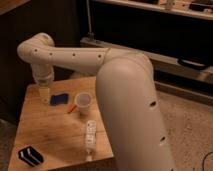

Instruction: Place the eraser in the ceramic cup

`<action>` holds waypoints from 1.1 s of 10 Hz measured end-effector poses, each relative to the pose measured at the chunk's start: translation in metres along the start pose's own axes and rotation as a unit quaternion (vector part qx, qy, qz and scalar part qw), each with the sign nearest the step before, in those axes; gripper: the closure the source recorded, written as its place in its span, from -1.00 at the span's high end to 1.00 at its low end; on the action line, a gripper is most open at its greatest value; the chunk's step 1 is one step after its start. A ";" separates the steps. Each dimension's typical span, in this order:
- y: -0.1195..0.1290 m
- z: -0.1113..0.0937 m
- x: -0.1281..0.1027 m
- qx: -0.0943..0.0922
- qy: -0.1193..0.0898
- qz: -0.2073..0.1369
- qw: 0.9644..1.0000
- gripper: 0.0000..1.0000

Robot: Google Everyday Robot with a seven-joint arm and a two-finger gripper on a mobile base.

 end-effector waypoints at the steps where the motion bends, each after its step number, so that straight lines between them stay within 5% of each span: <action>1: 0.000 0.000 0.000 0.000 0.000 0.000 1.000 0.60; 7: 0.001 0.001 0.001 -0.005 -0.011 0.001 1.000 0.60; 11: 0.015 0.011 0.028 -0.044 -0.109 0.028 0.993 0.60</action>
